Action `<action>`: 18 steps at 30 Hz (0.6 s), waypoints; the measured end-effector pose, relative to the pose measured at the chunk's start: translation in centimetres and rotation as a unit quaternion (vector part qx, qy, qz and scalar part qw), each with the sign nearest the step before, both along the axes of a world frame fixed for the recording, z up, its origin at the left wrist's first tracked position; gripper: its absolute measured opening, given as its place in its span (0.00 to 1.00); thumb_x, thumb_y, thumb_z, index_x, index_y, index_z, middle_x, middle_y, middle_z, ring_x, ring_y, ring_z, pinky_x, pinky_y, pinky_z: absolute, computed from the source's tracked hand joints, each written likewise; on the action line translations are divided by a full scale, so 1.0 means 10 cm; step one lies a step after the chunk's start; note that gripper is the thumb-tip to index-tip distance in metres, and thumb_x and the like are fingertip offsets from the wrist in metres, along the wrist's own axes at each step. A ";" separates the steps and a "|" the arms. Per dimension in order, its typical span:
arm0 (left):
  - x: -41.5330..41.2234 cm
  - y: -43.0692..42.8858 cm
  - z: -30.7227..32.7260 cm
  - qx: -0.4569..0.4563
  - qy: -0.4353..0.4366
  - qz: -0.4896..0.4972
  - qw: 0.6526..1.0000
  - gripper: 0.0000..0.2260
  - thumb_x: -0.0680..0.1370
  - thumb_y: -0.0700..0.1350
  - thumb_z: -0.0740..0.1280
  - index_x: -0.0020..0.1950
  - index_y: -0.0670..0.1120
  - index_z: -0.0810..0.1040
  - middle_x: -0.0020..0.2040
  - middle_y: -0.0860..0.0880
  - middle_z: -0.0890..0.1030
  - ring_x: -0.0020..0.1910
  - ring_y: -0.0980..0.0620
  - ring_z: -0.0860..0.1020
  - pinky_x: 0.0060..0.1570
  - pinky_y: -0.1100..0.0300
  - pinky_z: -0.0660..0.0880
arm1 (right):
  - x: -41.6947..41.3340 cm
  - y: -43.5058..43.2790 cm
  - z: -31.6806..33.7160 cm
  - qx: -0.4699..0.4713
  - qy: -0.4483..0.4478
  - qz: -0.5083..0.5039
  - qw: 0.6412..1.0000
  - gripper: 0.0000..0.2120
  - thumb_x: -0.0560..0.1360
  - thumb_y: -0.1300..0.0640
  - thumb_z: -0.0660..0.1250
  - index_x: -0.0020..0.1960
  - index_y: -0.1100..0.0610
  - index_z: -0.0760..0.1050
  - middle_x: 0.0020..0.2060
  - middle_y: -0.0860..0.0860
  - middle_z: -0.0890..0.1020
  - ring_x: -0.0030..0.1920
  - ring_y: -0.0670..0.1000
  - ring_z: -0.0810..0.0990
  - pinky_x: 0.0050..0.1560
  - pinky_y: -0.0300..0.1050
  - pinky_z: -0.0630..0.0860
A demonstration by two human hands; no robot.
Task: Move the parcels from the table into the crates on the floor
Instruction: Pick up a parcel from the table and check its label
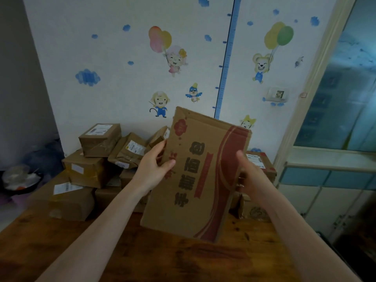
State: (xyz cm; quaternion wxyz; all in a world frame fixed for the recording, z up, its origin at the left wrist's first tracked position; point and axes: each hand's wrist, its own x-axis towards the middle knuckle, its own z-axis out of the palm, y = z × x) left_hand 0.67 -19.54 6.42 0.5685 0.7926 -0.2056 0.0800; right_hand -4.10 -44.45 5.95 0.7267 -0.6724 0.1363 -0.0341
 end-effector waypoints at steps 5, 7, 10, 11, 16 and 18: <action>0.04 0.04 -0.03 0.052 -0.020 0.015 0.998 0.20 0.78 0.37 0.65 0.69 0.46 0.69 0.64 0.51 0.74 0.64 0.52 0.72 0.60 0.58 0.71 | 0.05 -0.07 0.01 0.199 0.065 -0.022 0.978 0.58 0.54 0.25 0.68 0.74 0.58 0.61 0.65 0.61 0.74 0.61 0.65 0.74 0.55 0.66 0.74; 0.02 0.04 -0.06 0.049 -0.011 0.010 0.999 0.15 0.77 0.39 0.67 0.63 0.47 0.71 0.61 0.52 0.75 0.62 0.54 0.73 0.60 0.59 0.71 | 0.03 -0.09 0.05 0.208 0.074 -0.031 0.975 0.39 0.70 0.35 0.64 0.72 0.60 0.64 0.61 0.62 0.76 0.60 0.65 0.75 0.55 0.66 0.74; -0.01 0.02 -0.07 0.010 0.010 0.019 1.000 0.19 0.73 0.57 0.70 0.60 0.52 0.72 0.60 0.53 0.76 0.61 0.52 0.74 0.62 0.51 0.72 | -0.05 -0.07 0.06 0.197 0.054 -0.027 0.979 0.22 0.74 0.55 0.57 0.67 0.60 0.67 0.58 0.62 0.76 0.56 0.64 0.76 0.42 0.61 0.77; -0.02 0.01 -0.06 0.015 -0.006 0.034 0.999 0.27 0.71 0.63 0.70 0.64 0.53 0.71 0.61 0.53 0.75 0.62 0.52 0.72 0.62 0.51 0.72 | -0.07 -0.06 0.05 0.200 0.046 -0.019 0.978 0.21 0.74 0.58 0.56 0.66 0.59 0.67 0.58 0.62 0.76 0.56 0.63 0.76 0.40 0.60 0.77; 0.03 -0.04 -0.07 0.049 -0.068 0.053 0.995 0.27 0.76 0.49 0.69 0.73 0.52 0.65 0.64 0.51 0.75 0.65 0.49 0.71 0.64 0.50 0.70 | -0.10 -0.02 -0.03 0.233 0.019 -0.020 0.972 0.25 0.74 0.57 0.59 0.71 0.55 0.65 0.60 0.60 0.76 0.58 0.62 0.76 0.44 0.61 0.77; 0.01 -0.04 -0.07 0.044 -0.068 0.051 0.995 0.27 0.77 0.45 0.68 0.74 0.51 0.63 0.66 0.50 0.74 0.67 0.49 0.70 0.65 0.52 0.69 | -0.09 -0.01 -0.02 0.201 0.024 -0.033 0.979 0.22 0.75 0.51 0.66 0.67 0.53 0.69 0.59 0.59 0.77 0.58 0.62 0.76 0.45 0.63 0.78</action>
